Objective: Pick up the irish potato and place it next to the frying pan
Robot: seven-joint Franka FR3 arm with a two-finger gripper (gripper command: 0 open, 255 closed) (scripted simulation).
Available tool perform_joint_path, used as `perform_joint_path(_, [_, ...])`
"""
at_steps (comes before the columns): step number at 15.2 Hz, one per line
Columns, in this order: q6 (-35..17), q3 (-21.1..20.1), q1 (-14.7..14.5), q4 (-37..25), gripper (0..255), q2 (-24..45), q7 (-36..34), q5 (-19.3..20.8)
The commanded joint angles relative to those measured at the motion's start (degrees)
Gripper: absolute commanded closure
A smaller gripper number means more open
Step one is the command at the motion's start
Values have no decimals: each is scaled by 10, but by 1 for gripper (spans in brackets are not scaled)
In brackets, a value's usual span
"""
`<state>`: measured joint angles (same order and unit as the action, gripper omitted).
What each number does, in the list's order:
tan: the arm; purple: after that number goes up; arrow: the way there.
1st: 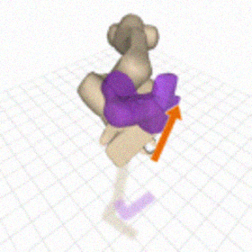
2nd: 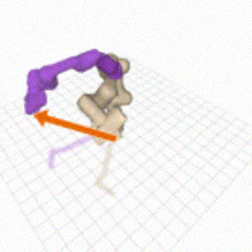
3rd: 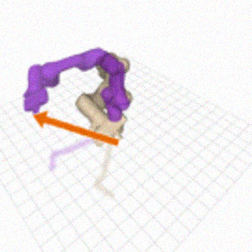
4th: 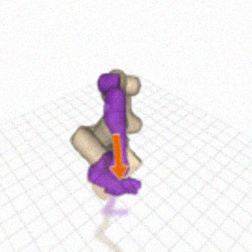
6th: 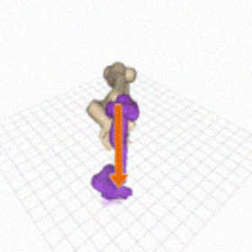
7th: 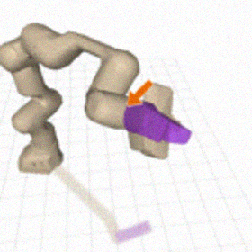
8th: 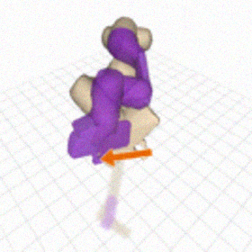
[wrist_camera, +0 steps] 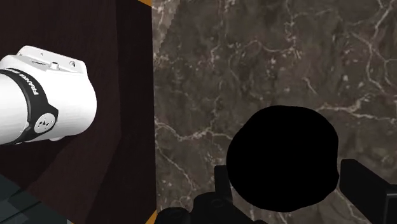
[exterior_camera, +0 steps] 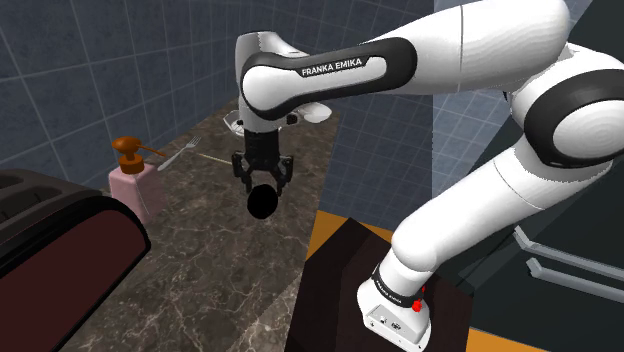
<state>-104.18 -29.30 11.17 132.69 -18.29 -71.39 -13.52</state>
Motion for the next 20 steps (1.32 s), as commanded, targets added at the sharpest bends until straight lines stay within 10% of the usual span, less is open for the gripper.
perform_joint_path(1, [17,3,0,-13,255,-5,0,0])
perform_joint_path(20, [47,110,99,-141,255,114,150,111])
